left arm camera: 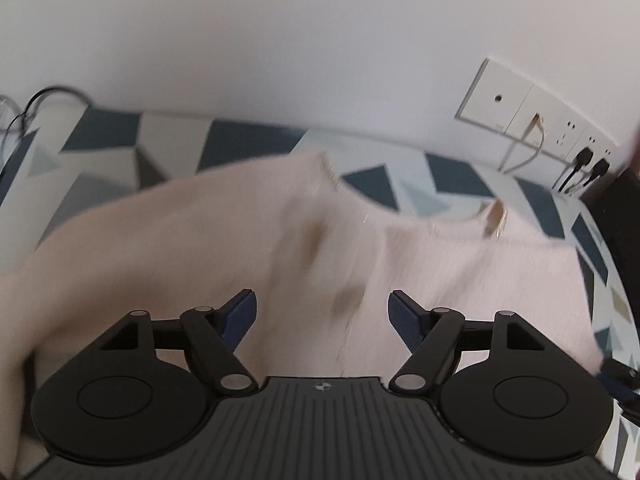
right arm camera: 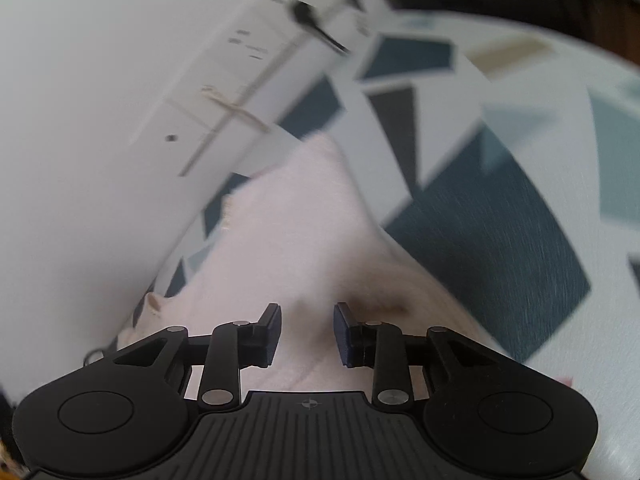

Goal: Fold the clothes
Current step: 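Grasp the sweater edge with the left gripper and fold it over the body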

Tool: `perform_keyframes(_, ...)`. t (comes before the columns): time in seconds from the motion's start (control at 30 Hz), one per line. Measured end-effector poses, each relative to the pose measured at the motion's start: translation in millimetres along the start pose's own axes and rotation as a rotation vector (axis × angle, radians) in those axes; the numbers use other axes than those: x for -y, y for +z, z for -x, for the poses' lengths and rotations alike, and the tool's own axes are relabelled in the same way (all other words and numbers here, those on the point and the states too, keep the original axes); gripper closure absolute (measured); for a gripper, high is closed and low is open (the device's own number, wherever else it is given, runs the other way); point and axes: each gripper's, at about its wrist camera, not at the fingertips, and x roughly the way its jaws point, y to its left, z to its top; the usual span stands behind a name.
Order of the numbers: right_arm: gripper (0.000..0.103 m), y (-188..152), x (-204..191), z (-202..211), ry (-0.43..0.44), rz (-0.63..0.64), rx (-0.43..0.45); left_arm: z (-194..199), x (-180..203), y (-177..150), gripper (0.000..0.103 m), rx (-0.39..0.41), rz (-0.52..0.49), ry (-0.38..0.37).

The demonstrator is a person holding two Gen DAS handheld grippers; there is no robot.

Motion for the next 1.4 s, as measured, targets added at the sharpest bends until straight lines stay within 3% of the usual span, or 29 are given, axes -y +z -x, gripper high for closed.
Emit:
perform_keyframes(0.17,0.063,24.6,-19.6,-5.3,-0.014,0.134,0.069,-38.7,7.8,22.2,0.031,-0.066,0.023,-0.010)
perform_keyframes(0.2,0.061,30.7,-21.8,-10.6,-0.026,0.153,0.082,-43.8,8.1,24.0,0.053,-0.074,0.034,-0.009)
perform_keyframes(0.27,0.058,41.8,-22.3,-26.7,-0.053,0.180,0.104,-42.7,6.7,21.9,0.087,-0.045,0.064,0.003)
perform_keyframes(0.47,0.059,54.4,-28.5,-75.9,-0.115,0.313,0.080,-26.4,-1.3,14.7,0.089,0.059,0.122,0.081)
perform_keyframes(0.63,0.059,60.6,-34.7,-113.8,-0.168,0.433,0.060,-39.3,-15.8,15.9,0.088,0.041,0.159,0.112)
perform_keyframes(0.73,0.056,55.9,-42.1,-119.7,-0.191,0.497,0.070,-42.8,-12.3,18.1,0.078,0.036,0.132,0.111)
perform_keyframes(0.77,0.056,54.6,-44.9,-119.2,-0.196,0.507,0.073,-41.4,-8.0,19.0,0.059,0.023,0.100,0.109)
perform_keyframes(0.8,0.056,53.3,-47.7,-118.8,-0.202,0.516,0.076,-37.7,-3.8,18.7,0.030,0.014,0.069,0.114)
perform_keyframes(0.83,0.048,51.4,-50.6,-117.0,-0.206,0.525,0.081,-29.8,-1.0,16.9,0.023,0.023,0.042,0.123)
perform_keyframes(0.87,0.035,47.1,-53.7,-110.3,-0.202,0.528,0.097,-18.6,0.3,13.2,0.021,0.051,0.015,0.124)
perform_keyframes(0.93,0.021,38.7,-60.0,-96.9,-0.196,0.535,0.127,4.5,-1.4,3.1,0.021,0.087,-0.020,0.125)
perform_keyframes(1.03,0.009,20.3,-68.2,-78.0,-0.187,0.528,0.139,41.9,-19.4,-24.8,0.015,0.106,0.024,0.135)
perform_keyframes(1.13,0.004,-4.5,-71.8,-66.3,-0.181,0.484,0.105,77.9,-44.9,-65.9,0.011,0.124,0.092,0.166)
perform_keyframes(1.23,0.003,-31.5,-75.5,-60.4,-0.186,0.438,0.058,103.2,-64.4,-107.5,0.010,0.112,0.060,0.257)
perform_keyframes(1.4,0.003,-75.3,-96.0,-59.2,-0.228,0.480,0.015,133.8,-120.3,-158.0,0.009,0.061,0.181,0.284)
